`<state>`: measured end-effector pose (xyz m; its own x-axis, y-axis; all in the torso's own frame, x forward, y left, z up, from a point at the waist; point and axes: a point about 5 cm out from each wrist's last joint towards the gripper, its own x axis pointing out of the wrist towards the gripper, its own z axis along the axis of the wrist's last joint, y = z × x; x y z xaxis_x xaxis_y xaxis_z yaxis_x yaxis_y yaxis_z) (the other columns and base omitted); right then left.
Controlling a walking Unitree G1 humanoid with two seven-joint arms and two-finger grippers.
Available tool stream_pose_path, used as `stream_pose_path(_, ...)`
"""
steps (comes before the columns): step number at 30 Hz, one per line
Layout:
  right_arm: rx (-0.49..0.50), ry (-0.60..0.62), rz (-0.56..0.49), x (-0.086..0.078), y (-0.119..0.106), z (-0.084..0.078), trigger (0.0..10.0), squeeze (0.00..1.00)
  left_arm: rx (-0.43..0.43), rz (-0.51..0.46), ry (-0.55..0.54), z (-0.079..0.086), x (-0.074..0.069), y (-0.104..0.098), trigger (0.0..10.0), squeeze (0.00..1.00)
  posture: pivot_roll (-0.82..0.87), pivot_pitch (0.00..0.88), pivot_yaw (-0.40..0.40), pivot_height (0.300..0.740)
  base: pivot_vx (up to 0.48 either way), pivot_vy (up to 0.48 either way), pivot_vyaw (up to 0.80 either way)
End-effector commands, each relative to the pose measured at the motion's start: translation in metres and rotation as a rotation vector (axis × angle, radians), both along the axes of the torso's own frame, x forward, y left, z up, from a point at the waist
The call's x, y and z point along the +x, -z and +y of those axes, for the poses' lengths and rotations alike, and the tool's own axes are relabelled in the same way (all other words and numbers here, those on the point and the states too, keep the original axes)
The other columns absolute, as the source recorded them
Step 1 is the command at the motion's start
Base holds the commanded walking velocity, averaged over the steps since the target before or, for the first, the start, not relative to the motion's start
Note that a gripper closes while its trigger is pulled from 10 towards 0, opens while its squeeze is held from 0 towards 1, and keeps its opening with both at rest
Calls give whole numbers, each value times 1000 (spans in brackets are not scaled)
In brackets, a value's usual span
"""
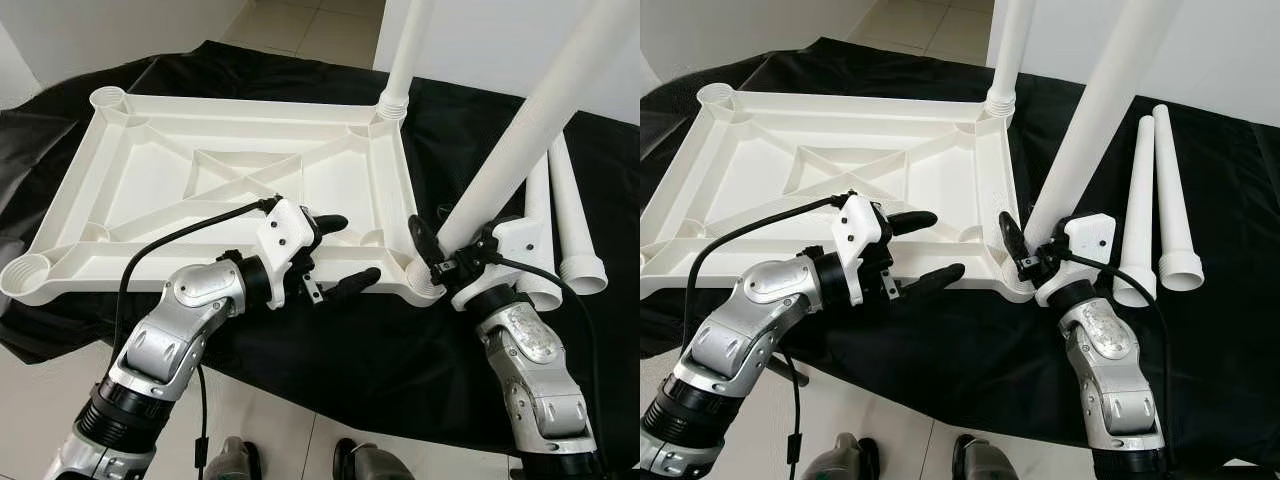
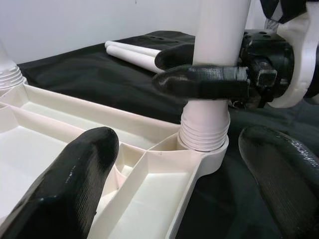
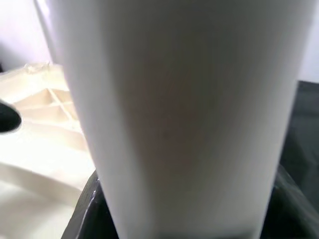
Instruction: Building children table
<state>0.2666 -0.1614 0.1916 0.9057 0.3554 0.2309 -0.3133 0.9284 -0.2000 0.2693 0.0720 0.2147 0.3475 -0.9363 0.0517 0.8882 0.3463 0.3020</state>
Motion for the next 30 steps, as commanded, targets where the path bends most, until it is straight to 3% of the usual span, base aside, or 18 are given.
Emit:
stream_pose_path(1,-37,15,175,-1,37,-2,10000,0,8,-2,-5,0,-3,1,10000,0,61,197,-20,740,0,0,0)
stream_pose_path(7,-25,27,177,-2,39,-3,10000,0,12,-3,3,0,-3,2,10000,0,57,196,-16,740,0,0,0)
stream_pose_path(11,26,95,198,2,39,-11,10000,0,12,-1,4,0,-3,1,10000,0,56,199,-14,740,0,0,0)
stream_pose_path(21,115,131,233,7,38,-15,10000,0,14,-1,4,0,-3,1,10000,0,58,210,-15,740,0,0,0)
stream_pose_path(30,101,144,240,3,43,-15,10000,0,12,0,-5,1,-4,1,10000,0,60,217,-16,740,0,0,0)
